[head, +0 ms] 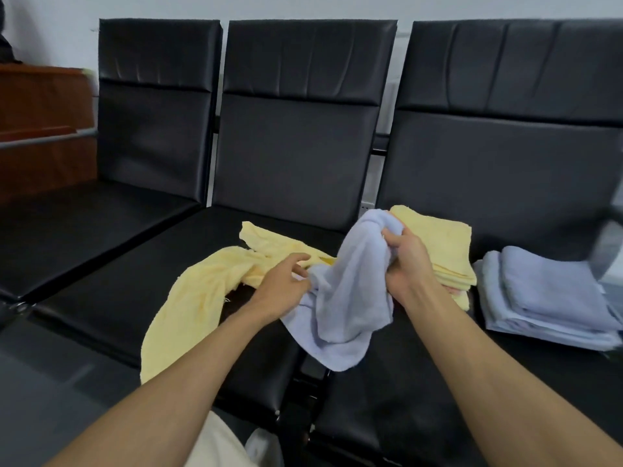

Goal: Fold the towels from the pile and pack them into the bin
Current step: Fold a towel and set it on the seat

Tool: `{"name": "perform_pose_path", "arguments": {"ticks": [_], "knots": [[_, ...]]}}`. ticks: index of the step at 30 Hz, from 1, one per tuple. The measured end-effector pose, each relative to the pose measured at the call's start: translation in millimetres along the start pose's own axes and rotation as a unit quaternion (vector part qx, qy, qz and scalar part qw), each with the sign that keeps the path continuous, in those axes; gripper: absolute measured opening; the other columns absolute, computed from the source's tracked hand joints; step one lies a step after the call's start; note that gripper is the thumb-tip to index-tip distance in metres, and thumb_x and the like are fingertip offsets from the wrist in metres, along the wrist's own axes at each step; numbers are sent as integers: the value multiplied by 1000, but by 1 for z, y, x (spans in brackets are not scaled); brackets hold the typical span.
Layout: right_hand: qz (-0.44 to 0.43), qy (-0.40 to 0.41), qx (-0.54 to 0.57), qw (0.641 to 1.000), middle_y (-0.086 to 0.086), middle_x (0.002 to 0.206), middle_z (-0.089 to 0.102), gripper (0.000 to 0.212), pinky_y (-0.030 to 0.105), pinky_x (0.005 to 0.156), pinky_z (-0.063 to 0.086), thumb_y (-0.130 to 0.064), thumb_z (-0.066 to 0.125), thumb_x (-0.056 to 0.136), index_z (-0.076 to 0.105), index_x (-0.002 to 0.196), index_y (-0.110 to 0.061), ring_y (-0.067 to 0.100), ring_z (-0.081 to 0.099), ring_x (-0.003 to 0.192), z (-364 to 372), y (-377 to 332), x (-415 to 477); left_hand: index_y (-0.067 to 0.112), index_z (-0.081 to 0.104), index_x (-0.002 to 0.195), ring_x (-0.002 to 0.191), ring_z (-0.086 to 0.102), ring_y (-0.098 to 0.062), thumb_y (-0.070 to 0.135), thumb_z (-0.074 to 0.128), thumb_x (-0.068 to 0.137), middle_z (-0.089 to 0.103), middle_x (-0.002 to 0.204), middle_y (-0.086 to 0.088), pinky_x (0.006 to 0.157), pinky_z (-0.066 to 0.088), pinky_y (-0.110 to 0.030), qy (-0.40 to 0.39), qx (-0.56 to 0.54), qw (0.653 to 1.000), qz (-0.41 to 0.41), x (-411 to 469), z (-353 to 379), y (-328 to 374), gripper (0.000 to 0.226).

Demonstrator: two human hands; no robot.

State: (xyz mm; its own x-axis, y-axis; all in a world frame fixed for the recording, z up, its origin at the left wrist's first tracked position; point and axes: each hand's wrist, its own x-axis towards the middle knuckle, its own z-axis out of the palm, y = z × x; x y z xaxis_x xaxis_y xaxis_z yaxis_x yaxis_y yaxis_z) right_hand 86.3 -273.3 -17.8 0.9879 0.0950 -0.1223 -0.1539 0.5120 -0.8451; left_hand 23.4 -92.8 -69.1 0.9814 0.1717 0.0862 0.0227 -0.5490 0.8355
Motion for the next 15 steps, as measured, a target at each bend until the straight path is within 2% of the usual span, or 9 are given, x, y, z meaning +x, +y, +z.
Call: {"name": "perform_pose_path", "arguments": {"ticks": [2,4,6,8,9,11,13,15], "knots": [[1,-5,-4,1000,11,113,63,19,46,95,49,-5,50,95,61,103,-18,30,61,106,-7,-9,-6,32,37,145,107,58,-14,21,62,93,47,134,5,87,52,-28,-81,-33,995,46,-8,12,19,59],[-10,-15,-19,1000,16,124,61,28,50,100,47,-8,54,95,58,122,-12,33,59,114,-14,-25,-12,30,38,145,101,61,-11,19,65,91,48,135,6,87,53,-25,-102,-26,989,106,-12,23,35,61],[-36,-26,-36,998,15,127,61,34,50,99,48,-11,59,93,58,127,-11,32,60,115,-19,-41,-18,24,54,133,87,64,-7,17,66,90,61,122,4,78,54,-21,-67,-10,988,142,-13,30,49,45],[-65,-42,-38,996,12,122,64,33,44,93,52,-13,60,93,60,125,-13,28,62,111,-26,-62,-26,18,69,108,67,65,-8,12,66,90,70,93,2,66,52,-20,-13,-23,986,166,-11,34,69,20],[-81,-50,-31,995,12,118,66,32,40,88,54,-12,60,93,60,125,-12,26,64,107,-28,-71,-30,16,70,99,58,63,-10,10,66,89,70,79,3,62,50,-21,9,-33,984,174,-10,32,79,12],[-123,-72,-2,990,12,108,67,33,37,82,54,-9,58,93,59,125,-5,25,64,98,-34,-98,-44,18,70,89,50,59,-14,8,64,90,65,63,8,58,47,-24,39,-60,977,199,-10,27,111,11],[-178,-72,11,981,14,107,66,32,40,84,55,-7,59,91,59,123,1,27,64,96,-38,-118,-53,20,69,87,50,56,-15,5,61,92,64,63,8,56,49,-27,75,-119,965,223,-13,19,139,18],[-253,-16,-38,967,12,107,69,20,36,85,56,-6,63,89,66,109,-3,22,67,94,-43,-140,-68,19,67,90,56,57,-13,3,57,94,67,73,0,55,48,-24,100,-171,948,248,-18,15,170,19]]}}
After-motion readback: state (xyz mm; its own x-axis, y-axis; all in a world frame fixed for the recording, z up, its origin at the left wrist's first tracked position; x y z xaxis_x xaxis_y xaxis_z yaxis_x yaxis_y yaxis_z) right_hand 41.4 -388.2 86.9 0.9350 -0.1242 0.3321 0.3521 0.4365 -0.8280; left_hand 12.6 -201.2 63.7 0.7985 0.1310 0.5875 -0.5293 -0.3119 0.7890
